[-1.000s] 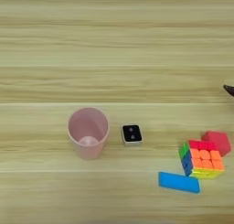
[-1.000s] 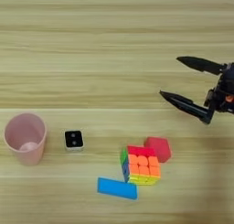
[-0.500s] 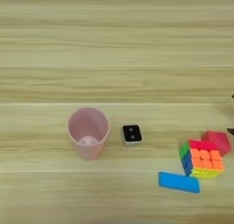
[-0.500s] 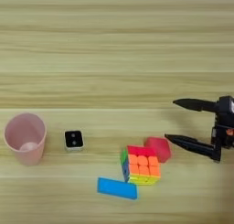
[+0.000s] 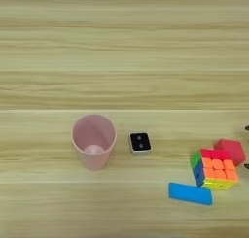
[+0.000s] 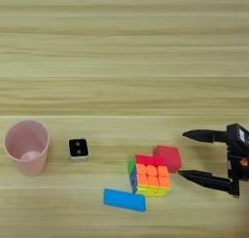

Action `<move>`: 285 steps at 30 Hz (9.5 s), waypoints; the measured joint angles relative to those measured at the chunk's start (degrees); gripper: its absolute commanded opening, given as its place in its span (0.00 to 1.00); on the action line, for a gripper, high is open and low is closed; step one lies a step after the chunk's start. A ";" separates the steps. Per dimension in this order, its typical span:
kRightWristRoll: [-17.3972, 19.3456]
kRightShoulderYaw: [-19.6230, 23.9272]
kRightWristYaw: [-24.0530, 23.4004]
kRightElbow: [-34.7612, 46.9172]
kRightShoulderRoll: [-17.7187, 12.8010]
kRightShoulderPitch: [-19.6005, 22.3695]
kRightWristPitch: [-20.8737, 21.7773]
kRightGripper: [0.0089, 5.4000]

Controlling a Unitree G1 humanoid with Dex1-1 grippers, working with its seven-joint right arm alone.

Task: Move the objects on the table

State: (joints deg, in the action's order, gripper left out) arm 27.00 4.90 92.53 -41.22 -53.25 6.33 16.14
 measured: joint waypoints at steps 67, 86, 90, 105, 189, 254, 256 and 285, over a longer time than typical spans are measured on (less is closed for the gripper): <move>-17.96 -5.82 -12.46 1.29 17.06 20.19 5.11 0.42; -21.18 -12.28 -21.21 20.54 26.12 18.50 -9.38 0.42; -21.13 -14.11 -22.13 26.04 26.89 16.08 -13.89 0.42; -21.27 -16.63 -24.71 22.60 29.94 14.56 -19.67 0.42; 9.21 3.89 0.00 26.74 2.56 2.07 -13.04 0.99; -3.54 -16.59 0.00 16.07 -1.95 2.30 2.42 0.64; -3.60 -16.59 0.00 16.06 -1.93 2.31 2.58 0.62; -10.86 -11.06 -3.70 9.45 6.91 11.43 2.09 0.61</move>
State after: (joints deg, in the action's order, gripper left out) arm 16.14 -6.16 88.84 -31.78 -46.34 17.76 18.23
